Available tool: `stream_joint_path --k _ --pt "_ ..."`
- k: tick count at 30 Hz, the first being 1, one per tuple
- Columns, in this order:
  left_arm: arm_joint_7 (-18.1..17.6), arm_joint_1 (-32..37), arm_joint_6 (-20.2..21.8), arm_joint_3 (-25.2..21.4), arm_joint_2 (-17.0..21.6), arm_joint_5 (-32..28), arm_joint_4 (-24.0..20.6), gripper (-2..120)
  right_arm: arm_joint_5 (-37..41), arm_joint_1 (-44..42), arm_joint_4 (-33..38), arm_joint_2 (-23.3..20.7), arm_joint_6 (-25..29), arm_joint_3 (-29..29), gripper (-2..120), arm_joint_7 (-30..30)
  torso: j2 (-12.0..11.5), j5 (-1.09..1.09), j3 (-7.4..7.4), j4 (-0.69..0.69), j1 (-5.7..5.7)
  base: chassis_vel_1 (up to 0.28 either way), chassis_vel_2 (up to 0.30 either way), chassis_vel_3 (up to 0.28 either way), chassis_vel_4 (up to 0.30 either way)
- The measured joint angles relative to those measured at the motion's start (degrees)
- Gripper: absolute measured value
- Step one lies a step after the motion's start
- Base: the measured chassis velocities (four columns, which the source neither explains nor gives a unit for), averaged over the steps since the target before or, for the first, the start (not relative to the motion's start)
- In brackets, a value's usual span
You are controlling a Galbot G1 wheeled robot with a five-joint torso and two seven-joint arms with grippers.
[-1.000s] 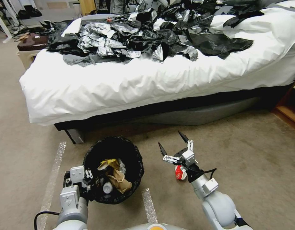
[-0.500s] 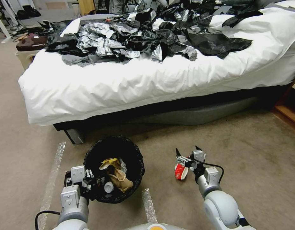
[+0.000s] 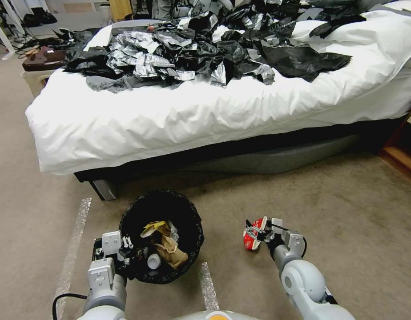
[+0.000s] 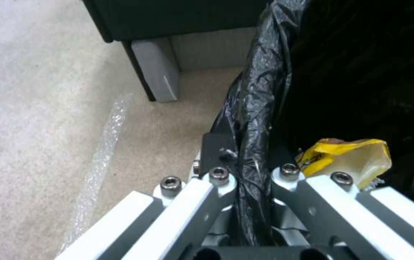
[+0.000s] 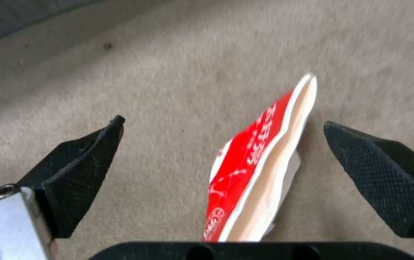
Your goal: Pick up the trash bin, then pick up the garbage from the floor and place it into the trash bin.
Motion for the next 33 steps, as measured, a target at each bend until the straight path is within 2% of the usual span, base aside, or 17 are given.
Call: stream_joint_path --k 6,12,15,16,17,18,20,21,22,24,25,28,29,32,33 --pt "0.0 0.4 -0.2 0.0 0.0 0.1 -0.4 1 -0.6 2.9 -8.1 1.8 -1.2 0.5 100 -2.5 0.0 0.02 0.00 0.00 0.00 0.000 0.000 0.000 0.000" --pt "0.0 0.6 -0.3 0.0 0.0 0.2 -0.6 1 -1.9 5.5 -14.2 3.0 0.4 1.5 88 -4.0 0.0 0.00 0.00 0.00 0.01 0.000 0.000 0.000 0.000" --pt "-0.1 0.7 -0.3 0.0 0.0 0.2 -0.8 1 -3.1 6.6 -17.2 3.5 2.4 2.1 74 -5.4 0.0 0.01 0.00 0.00 0.01 0.000 0.000 0.000 0.000" --pt "-0.1 0.7 -0.3 0.0 0.0 0.2 -0.8 1 -3.1 6.6 -17.2 3.5 2.4 2.1 74 -5.4 0.0 0.01 0.00 0.00 0.01 0.000 0.000 0.000 0.000" --pt "-0.1 0.7 -0.3 0.0 0.1 0.2 -0.8 1 -3.3 6.6 -17.3 3.6 2.9 2.2 69 -5.7 0.0 0.01 0.01 0.00 0.01 0.000 0.000 0.000 0.000" --pt "-0.1 0.8 -0.3 -0.1 0.1 0.2 -0.8 1 -3.4 6.4 -17.1 3.6 3.2 2.3 62 -5.8 0.0 0.00 0.00 0.00 0.00 0.000 0.000 0.000 0.000" --pt "-0.1 0.8 -0.3 -0.1 0.1 0.2 -0.8 1 -3.4 6.4 -17.0 3.6 3.2 2.3 62 -5.8 0.0 0.00 0.00 0.00 0.00 0.000 0.000 0.000 0.000" --pt "-0.1 0.8 -0.3 -0.1 0.1 0.3 -0.9 1 -3.5 5.8 -15.6 3.5 3.5 2.3 51 -5.8 0.0 0.01 0.00 0.00 0.00 0.000 0.000 0.000 0.000" --pt "-0.1 0.8 -0.3 -0.1 0.1 0.3 -0.9 1 -3.5 5.8 -15.6 3.5 3.5 2.3 51 -5.8 0.0 0.01 0.00 0.00 0.00 0.000 0.000 0.000 0.000" --pt "-0.1 0.8 -0.5 0.2 0.1 0.6 -0.9 1 -3.5 5.1 -13.9 3.3 3.5 2.1 40 -5.8 0.0 0.00 0.00 0.00 0.00 0.000 0.000 0.000 0.000" --pt "-0.1 0.8 -0.5 0.2 0.1 0.6 -0.9 1 -3.5 5.1 -13.9 3.3 3.5 2.1 40 -5.8 0.0 0.00 0.00 0.00 0.00 0.000 0.000 0.000 0.000" --pt "-0.1 0.9 -0.6 0.5 0.0 0.8 -0.9 1 -3.9 4.3 -12.8 3.2 3.8 2.0 27 -5.7 0.0 0.00 0.00 0.00 0.00 0.000 0.000 0.000 0.000" --pt "-0.1 0.9 -0.6 0.5 0.0 0.8 -0.9 1 -3.9 4.3 -12.8 3.2 3.8 2.0 27 -5.7 0.0 0.00 0.00 0.00 0.00 0.000 0.000 0.000 0.000" --pt "-0.1 0.9 -0.7 0.5 0.1 0.8 -0.9 1 -4.5 3.9 -12.6 3.3 4.6 1.9 12 -5.7 0.0 0.00 0.00 0.00 0.00 0.000 0.000 0.000 0.000" --pt "-0.1 0.9 -0.7 0.5 0.1 0.8 -0.9 1 -4.5 3.9 -12.6 3.3 4.6 1.9 12 -5.7 0.0 0.00 0.00 0.00 0.00 0.000 0.000 0.000 0.000"
